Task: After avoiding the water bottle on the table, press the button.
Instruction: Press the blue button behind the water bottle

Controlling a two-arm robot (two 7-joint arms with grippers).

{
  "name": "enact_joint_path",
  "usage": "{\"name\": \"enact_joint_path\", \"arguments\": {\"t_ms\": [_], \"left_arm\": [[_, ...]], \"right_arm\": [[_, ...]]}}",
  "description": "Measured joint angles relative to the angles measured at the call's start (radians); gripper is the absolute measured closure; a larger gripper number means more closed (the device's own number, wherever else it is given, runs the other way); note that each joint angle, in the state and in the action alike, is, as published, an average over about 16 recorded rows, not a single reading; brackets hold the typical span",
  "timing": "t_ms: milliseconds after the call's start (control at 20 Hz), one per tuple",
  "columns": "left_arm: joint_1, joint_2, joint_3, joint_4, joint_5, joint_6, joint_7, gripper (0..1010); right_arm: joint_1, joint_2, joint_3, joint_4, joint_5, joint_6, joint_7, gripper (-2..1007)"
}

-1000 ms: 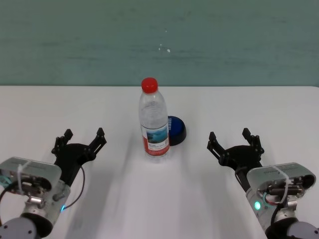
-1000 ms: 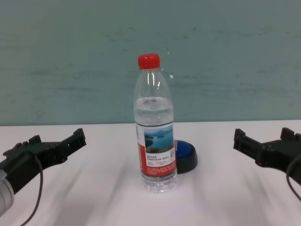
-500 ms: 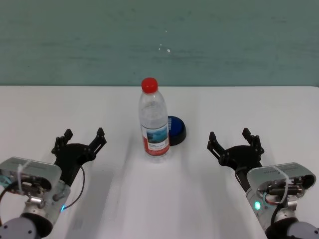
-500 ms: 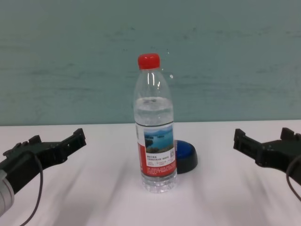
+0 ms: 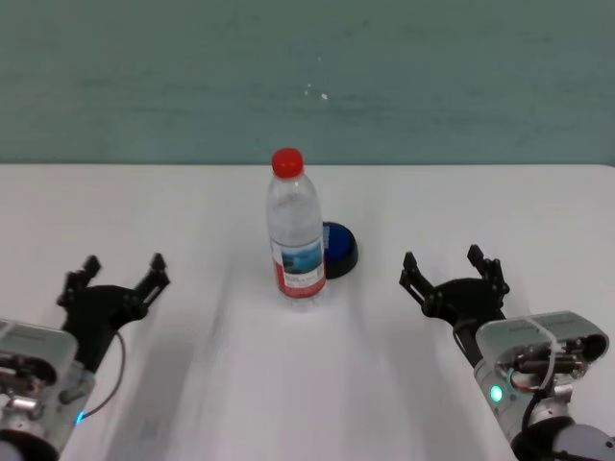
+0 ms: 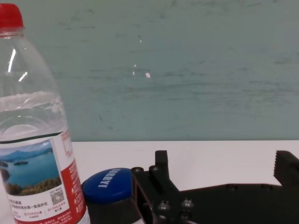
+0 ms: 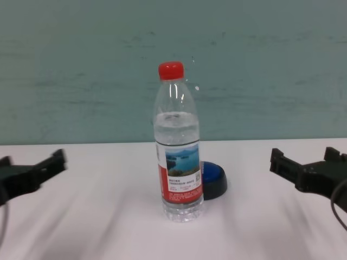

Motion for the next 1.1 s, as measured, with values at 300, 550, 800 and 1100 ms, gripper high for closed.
{"name": "enact_joint_path", "arguments": {"t_ms": [300,550,800,1100], "left_arm": [[0.086,0.029,-0.040,-0.099,0.019,0.015,-0.017,10],[0.150,0.055,-0.058,-0.177,0.043,0.018,-0.044,10],[0.191,0.080,-0.056,-0.237,0.070,0.003,-0.082,10],[0.187,0.098,-0.029,-0.250,0.092,-0.038,-0.141,10]], "right_arm": [[0.000,0.000,0.000,0.000,0.000,0.000,0.000,2],[0.000,0.000,0.000,0.000,0.000,0.000,0.000,2],[0.000,0.000,0.000,0.000,0.000,0.000,0.000,2],[0.000,0.000,0.000,0.000,0.000,0.000,0.000,2]]}}
